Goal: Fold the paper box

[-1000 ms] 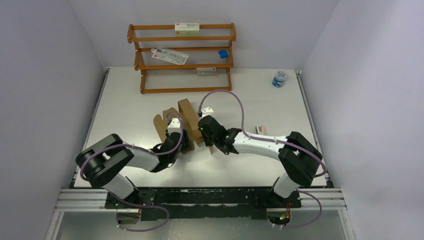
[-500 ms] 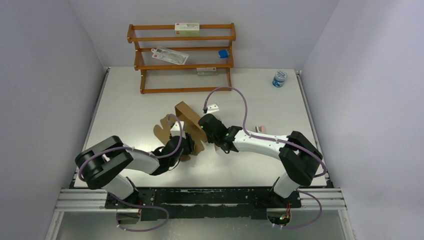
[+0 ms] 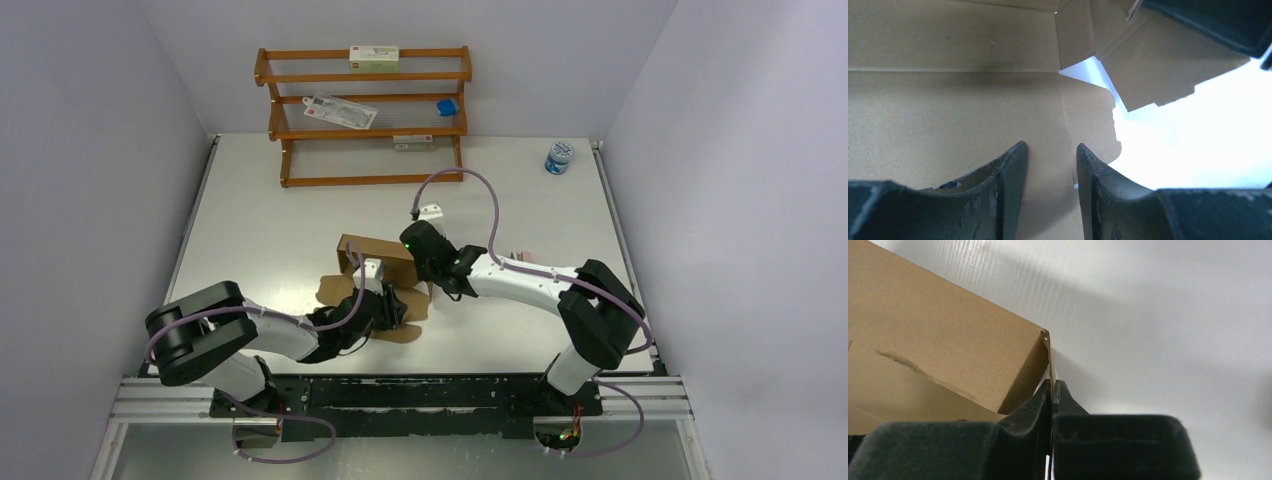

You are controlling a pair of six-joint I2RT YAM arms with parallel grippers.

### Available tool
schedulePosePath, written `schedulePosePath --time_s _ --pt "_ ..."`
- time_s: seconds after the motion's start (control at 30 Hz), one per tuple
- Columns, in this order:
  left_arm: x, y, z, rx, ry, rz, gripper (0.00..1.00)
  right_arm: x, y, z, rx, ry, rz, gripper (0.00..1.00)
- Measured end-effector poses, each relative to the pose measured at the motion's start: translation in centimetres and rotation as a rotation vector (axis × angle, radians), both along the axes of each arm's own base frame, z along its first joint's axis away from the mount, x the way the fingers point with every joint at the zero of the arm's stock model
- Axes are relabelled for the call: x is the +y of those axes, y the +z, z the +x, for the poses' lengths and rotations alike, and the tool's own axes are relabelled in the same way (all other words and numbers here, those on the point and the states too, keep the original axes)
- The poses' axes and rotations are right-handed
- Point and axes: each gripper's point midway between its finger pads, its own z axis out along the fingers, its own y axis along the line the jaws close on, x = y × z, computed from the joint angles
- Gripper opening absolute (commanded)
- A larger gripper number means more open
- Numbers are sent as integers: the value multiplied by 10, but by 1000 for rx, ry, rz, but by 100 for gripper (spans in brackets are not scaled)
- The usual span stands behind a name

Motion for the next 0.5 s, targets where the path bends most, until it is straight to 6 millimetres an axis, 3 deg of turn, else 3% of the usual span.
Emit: schedulePosePath --time_s 0.27,0.5 --pt "-11 2 -17 30 -35 -41 45 0 -5 0 58 -17 54 0" --pt "-19 2 -24 38 -42 -65 45 5 -5 -2 81 -54 109 15"
